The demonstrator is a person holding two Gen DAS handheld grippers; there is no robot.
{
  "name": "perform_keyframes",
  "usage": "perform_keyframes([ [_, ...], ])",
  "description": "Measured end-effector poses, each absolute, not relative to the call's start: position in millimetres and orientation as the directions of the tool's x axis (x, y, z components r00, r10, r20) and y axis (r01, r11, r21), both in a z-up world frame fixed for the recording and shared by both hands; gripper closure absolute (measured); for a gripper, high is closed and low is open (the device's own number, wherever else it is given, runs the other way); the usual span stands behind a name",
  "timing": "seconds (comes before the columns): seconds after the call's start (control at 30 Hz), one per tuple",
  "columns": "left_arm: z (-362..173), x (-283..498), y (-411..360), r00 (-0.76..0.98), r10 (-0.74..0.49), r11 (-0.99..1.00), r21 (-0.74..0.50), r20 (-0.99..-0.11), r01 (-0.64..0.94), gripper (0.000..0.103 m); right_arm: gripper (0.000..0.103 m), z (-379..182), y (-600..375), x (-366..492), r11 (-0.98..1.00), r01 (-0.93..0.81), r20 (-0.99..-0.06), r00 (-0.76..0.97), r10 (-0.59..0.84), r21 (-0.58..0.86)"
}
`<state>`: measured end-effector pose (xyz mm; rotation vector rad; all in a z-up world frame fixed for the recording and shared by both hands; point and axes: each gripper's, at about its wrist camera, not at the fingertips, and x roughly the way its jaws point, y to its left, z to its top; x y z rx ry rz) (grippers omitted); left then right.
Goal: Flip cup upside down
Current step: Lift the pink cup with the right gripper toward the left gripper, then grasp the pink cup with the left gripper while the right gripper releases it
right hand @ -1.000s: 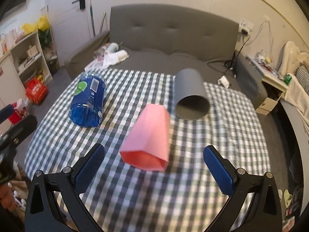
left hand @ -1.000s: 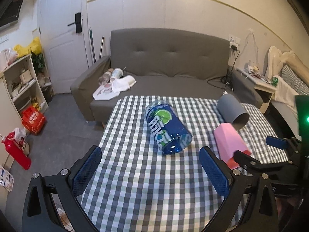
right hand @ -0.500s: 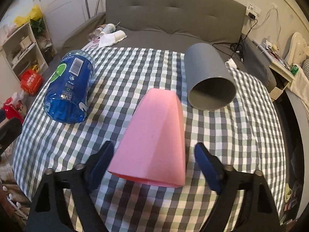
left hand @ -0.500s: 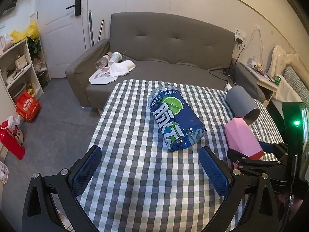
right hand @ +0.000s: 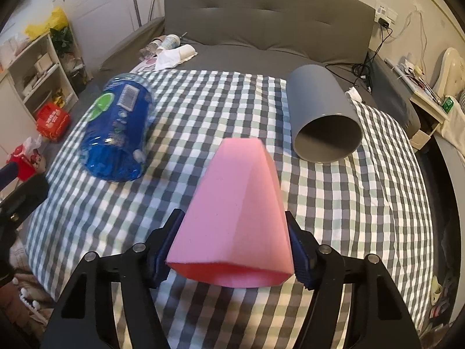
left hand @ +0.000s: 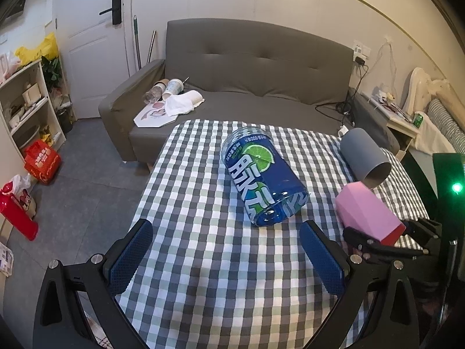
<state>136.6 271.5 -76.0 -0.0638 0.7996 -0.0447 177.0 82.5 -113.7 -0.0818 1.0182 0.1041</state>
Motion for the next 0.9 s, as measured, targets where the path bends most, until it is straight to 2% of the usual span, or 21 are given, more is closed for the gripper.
perform_keyframes([
  [0.67, -58, 99, 271, 0.720, -0.080, 0.995, -0.095, -0.690, 0.019, 0.000, 0.037, -117, 118, 101, 0.984, -0.175, -0.889, 0.445, 0.109, 0.033],
  [0.7, -58, 97, 271, 0.718, -0.078, 0.995, -0.095, -0.692, 0.016, 0.000, 0.036, -118, 119, 101, 0.984, -0.177, -0.894, 0.434, 0.110, 0.035],
  [0.8, -58, 94, 274, 0.706, -0.060, 0.995, -0.096, -0.706, -0.011, 0.000, 0.025, -113, 122, 95, 0.980, -0.197, -0.892, 0.439, 0.112, 0.026],
  [0.9, -58, 91, 278, 0.699, -0.034, 0.995, -0.091, -0.715, -0.044, 0.000, 0.023, -99, 118, 86, 0.977, -0.214, -0.874, 0.471, 0.120, 0.019],
])
